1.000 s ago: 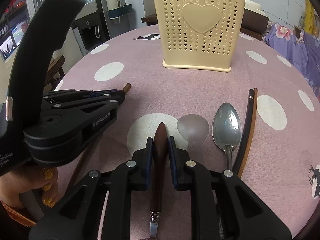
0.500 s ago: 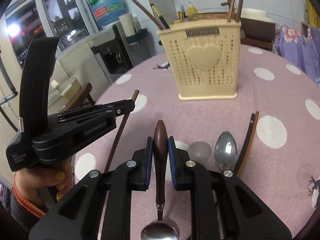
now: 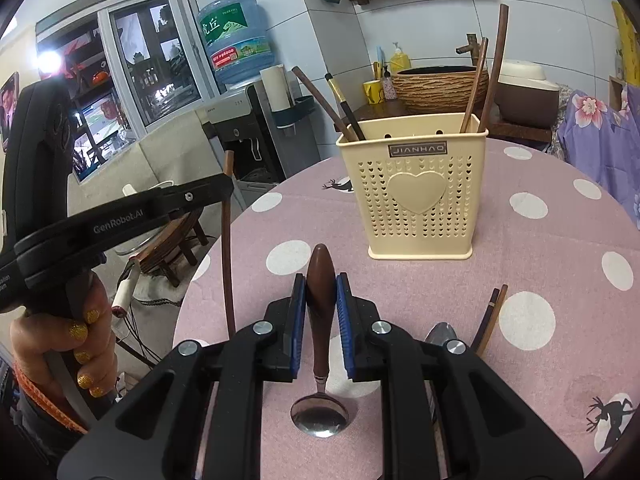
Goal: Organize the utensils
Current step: 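Lift the chopstick and spoon and lower both into the beige holder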
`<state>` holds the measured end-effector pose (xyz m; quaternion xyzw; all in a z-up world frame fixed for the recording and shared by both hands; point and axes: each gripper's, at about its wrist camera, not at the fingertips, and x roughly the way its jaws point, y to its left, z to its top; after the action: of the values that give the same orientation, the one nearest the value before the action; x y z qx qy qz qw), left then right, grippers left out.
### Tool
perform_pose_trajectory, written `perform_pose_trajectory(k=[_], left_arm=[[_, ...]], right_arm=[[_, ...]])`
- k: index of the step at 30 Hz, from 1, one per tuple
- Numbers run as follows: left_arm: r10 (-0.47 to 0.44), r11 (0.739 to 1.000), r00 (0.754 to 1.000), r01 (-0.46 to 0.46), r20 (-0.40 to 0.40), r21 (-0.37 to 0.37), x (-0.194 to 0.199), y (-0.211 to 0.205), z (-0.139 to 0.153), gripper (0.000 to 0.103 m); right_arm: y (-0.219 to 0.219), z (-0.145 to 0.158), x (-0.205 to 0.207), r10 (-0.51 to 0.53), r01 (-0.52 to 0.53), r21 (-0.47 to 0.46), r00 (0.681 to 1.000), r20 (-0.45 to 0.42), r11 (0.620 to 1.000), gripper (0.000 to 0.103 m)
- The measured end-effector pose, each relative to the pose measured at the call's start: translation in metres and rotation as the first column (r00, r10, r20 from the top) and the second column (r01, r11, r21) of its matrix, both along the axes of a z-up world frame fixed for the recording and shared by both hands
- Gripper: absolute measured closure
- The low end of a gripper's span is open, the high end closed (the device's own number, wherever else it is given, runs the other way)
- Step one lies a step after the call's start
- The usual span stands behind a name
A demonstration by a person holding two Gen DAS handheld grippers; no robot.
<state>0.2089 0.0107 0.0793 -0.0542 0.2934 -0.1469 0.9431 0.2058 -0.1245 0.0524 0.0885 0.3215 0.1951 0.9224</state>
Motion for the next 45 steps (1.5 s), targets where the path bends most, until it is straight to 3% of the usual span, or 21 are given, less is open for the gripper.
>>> perform_pose_trajectory(k=[14,22,29,37,41,45], left_arm=[[0.002,1.000,0.999,-0.001,0.034,-0.030,-0.002,0.005,0.015,0.095],[-0.007,1.000,0.998,0.009,0.061,-0.027,0.006,0.002,0.037,0.095],[-0.023,0.998,0.991,0.031,0.133,-0.060,0.024,-0.006,0.103,0.095],[0.043,0.993,0.970,-0.016,0.239,-0.113,0.057,-0.028,0.172,0.095],[0.090,0.992,0.956,-0.062,0.279,-0.106,0.075,-0.045,0.170,0.095],[0.120,0.992,0.950,-0.101,0.288,-0.081,0.086,-0.059,0.139,0.095]], right_arm=[[-0.004,0.011,0.002,0.009,-0.009,-0.008,1.000,0.021,1.000,0.087],[-0.008,0.034,0.012,0.021,-0.020,-0.024,0.999,0.044,1.000,0.087],[-0.021,0.092,0.038,-0.004,0.014,-0.082,0.993,0.118,0.996,0.087],[-0.038,0.175,0.082,-0.093,0.122,-0.099,0.962,0.258,0.988,0.087],[-0.041,0.176,0.112,-0.144,0.183,-0.118,0.949,0.279,0.976,0.087],[-0.045,0.148,0.132,-0.184,0.224,-0.136,0.948,0.261,0.965,0.087]])
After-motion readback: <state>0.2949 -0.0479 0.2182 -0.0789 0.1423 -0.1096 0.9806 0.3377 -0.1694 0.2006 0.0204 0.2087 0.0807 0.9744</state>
